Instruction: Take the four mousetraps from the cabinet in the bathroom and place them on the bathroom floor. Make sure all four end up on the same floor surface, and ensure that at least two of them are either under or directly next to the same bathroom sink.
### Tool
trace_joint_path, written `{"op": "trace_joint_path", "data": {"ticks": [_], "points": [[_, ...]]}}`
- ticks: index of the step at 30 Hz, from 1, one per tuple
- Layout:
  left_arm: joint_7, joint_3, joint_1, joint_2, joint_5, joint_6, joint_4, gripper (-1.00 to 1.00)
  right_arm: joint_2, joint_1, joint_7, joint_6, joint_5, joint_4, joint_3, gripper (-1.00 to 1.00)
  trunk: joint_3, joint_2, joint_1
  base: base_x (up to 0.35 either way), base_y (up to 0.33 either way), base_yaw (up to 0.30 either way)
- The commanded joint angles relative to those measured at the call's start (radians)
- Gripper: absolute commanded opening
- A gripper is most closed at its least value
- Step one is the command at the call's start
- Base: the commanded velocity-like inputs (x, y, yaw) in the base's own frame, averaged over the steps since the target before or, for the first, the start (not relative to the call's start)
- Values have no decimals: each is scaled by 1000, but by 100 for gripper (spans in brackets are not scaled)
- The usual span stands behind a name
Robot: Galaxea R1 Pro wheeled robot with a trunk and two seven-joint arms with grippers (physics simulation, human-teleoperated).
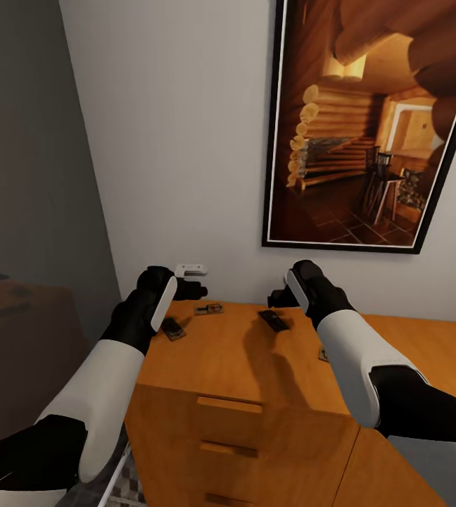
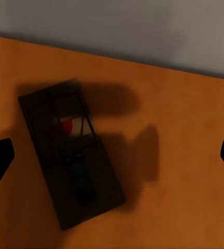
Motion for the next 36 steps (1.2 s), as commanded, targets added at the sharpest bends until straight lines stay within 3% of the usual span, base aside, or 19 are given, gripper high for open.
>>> {"op": "trace_joint_path", "data": {"ticks": [1, 27, 36], "points": [[8, -1, -1, 0, 9, 4, -1, 100, 1, -1, -2, 4, 2, -1, -2, 100, -1, -1, 0, 14, 0, 0], [8, -2, -1, 0, 10, 2, -1, 100, 4, -1, -2, 4, 0, 5, -2, 100, -1, -1, 0, 2, 0, 0], [8, -2, -1, 0, 10, 2, -1, 100, 4, -1, 4, 4, -1, 49, -1, 100, -1, -1, 0, 0, 0, 0]]}}
